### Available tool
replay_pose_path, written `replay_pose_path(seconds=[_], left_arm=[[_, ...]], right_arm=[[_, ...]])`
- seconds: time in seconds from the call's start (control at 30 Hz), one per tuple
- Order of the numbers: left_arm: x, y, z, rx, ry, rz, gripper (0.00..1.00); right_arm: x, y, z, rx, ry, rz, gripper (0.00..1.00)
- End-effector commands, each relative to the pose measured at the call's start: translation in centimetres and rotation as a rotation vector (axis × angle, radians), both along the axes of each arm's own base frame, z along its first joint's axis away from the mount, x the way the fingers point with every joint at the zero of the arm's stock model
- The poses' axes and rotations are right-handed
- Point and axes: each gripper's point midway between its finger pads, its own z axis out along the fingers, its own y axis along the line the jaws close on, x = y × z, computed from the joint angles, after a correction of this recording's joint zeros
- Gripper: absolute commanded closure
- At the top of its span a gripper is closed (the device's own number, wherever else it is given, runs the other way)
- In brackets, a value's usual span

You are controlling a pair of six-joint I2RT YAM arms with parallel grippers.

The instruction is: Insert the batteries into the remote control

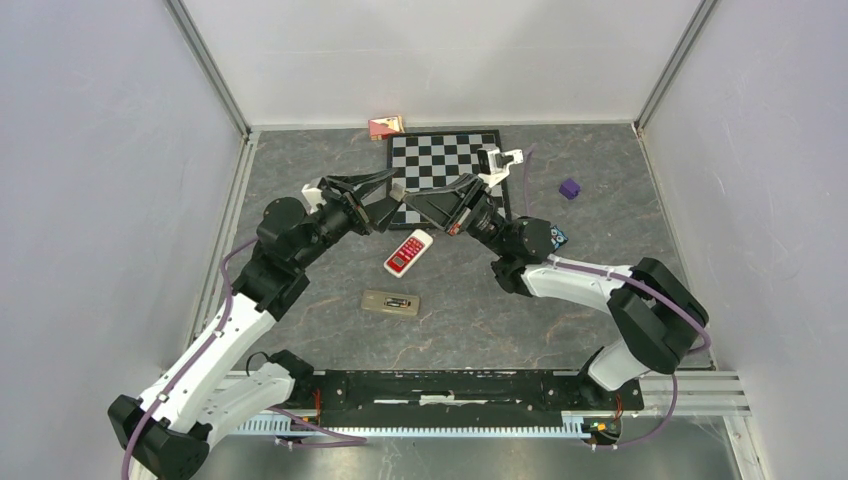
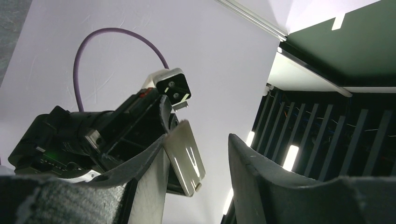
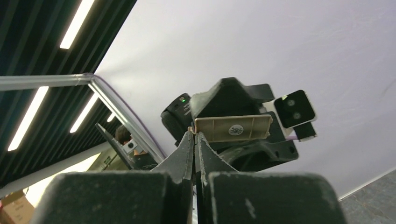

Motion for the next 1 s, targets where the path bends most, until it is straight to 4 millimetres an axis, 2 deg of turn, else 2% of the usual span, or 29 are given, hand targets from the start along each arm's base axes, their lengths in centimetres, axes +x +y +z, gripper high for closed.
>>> replay_pose_path(seconds=[0.0,0.1,0.4,0.47,0.5,0.53,0.8,0.83,0.97], left_arm=[[-0.7,0.7,3.6,-0.145,0.026,-0.005,0.46],[-0.6,1.0,3.5,-0.148,0.026,0.01,0.49],[-0.5,1.0,3.3,-0.131,0.014,0.021,0.71],[-0.4,1.0,3.3,-0.124,0.008,0.024,0.8],[-0.4,0.9,3.2,-0.119,0.007,0.024,0.86],[-0.3,0.9,3.1,-0.111,0.002,0.026,0.97],[-0.1,0.6,2.8,0.035,-0.126,0.052,0.98],[-0.1,0.6,2.7,0.069,-0.175,0.06,0.98],[0.3,-0.1,2.4,0.274,-0.408,0.078,0.98]], right_arm=[[-2.8,-3.5,3.9,0.23,-0.154,-0.006,1.0],[-3.1,-3.6,3.8,0.235,-0.156,-0.003,1.0],[-3.5,-4.3,3.5,0.255,-0.143,0.001,1.0],[-3.6,-4.4,3.5,0.254,-0.142,0.0,1.0],[-3.6,-4.4,3.5,0.253,-0.141,0.0,1.0],[-3.6,-4.5,3.4,0.251,-0.14,0.0,1.0],[-4.0,-4.4,1.5,0.142,-0.133,-0.043,0.99],[-3.9,-4.3,0.9,0.11,-0.129,-0.051,0.93],[-3.3,-4.2,-1.6,-0.056,-0.117,-0.149,0.41]])
